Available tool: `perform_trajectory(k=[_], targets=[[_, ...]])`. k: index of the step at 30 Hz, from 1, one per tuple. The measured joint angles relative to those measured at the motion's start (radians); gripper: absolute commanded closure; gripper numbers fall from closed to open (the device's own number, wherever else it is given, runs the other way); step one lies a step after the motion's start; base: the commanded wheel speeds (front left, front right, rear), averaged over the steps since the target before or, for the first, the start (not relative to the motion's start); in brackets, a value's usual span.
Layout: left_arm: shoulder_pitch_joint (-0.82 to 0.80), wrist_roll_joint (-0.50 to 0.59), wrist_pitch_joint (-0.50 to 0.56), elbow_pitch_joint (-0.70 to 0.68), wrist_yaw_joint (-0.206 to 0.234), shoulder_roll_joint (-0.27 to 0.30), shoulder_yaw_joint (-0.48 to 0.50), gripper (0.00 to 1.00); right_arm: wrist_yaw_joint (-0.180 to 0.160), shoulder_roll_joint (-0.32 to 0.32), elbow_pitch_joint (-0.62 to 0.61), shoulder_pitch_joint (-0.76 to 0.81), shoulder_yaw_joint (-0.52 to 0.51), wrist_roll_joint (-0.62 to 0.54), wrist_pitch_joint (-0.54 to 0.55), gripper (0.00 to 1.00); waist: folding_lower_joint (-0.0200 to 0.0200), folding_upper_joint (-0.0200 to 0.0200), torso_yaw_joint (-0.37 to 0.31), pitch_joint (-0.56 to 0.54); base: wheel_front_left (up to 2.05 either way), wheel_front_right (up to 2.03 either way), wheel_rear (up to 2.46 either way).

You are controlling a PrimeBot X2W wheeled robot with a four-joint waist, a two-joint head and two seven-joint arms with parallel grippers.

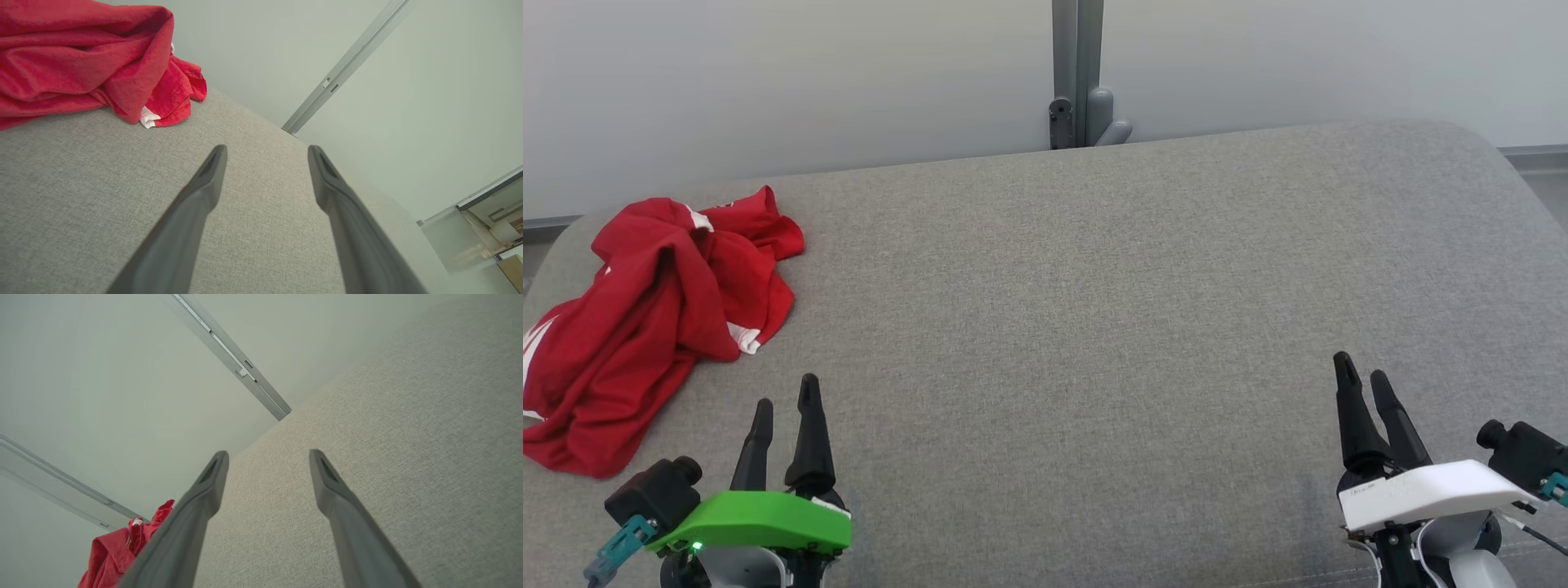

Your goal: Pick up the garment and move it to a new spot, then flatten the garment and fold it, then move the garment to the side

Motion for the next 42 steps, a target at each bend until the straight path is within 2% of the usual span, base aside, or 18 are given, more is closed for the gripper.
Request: perform_trajectory(k=[18,42], targets=[[0.011,0.234,-0.058,0.04,0.026,0.001,-0.022,0.0,0.0,-0.001,0.003,0.013,0.03,-0.266,-0.051,0.0,0.0,0.0,-0.003,-0.001,0.0,0.0,0.0],[0.02,0.432,-0.119,0.047,0.042,0.002,-0.03,0.0,0.0,-0.002,-0.019,0.014,0.051,-0.504,-0.102,0.0,0.0,0.0,-0.003,0.0,0.0,0.0,0.0]])
